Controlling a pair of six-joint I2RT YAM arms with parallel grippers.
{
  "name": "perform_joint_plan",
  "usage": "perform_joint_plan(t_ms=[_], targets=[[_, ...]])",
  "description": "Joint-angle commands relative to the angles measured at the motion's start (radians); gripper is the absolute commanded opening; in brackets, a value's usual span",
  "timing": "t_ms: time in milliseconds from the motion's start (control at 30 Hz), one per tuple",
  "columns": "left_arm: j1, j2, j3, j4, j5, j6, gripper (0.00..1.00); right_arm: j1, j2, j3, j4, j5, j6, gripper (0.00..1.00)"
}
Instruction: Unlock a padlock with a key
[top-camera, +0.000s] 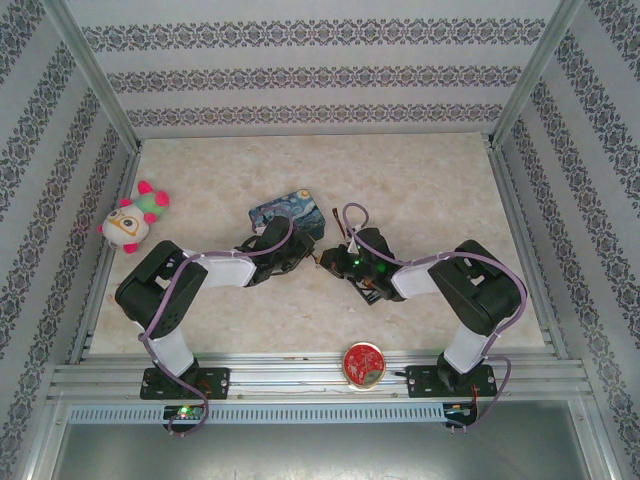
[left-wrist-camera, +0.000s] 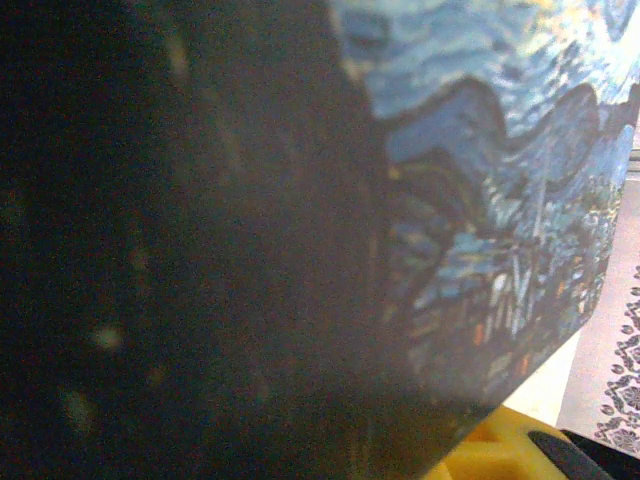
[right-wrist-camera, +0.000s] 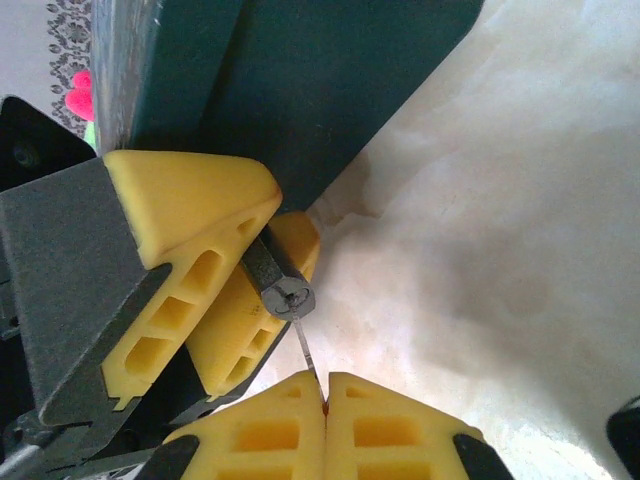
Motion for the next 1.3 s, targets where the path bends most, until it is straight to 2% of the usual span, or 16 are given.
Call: perform_joint_plan(t_ms=[0, 567, 900, 1267], targets=[[-0.042, -0.017, -0.025, 0.019, 0.098, -0.030, 0.06, -0.014, -0.003, 0.005, 0.158, 0.044, 0.033, 0.00], [-0.036, -0.017, -0.031, 0.040, 0.082, -0.055, 0.06, 0.002, -0.076, -0.092, 0.131, 0.089, 0.007, 0.00], [-0.032, -0.016, -0.024, 0.042, 0.084, -0.059, 0.06, 0.035, -0.128, -0.098, 0.055, 0.142, -0.059, 0.00], [-0.032, -0.009, -0.006, 0.053, 0.096, -0.076, 0.06, 0.078, -0.077, -0.073, 0.101, 0.165, -0.068, 0.00]])
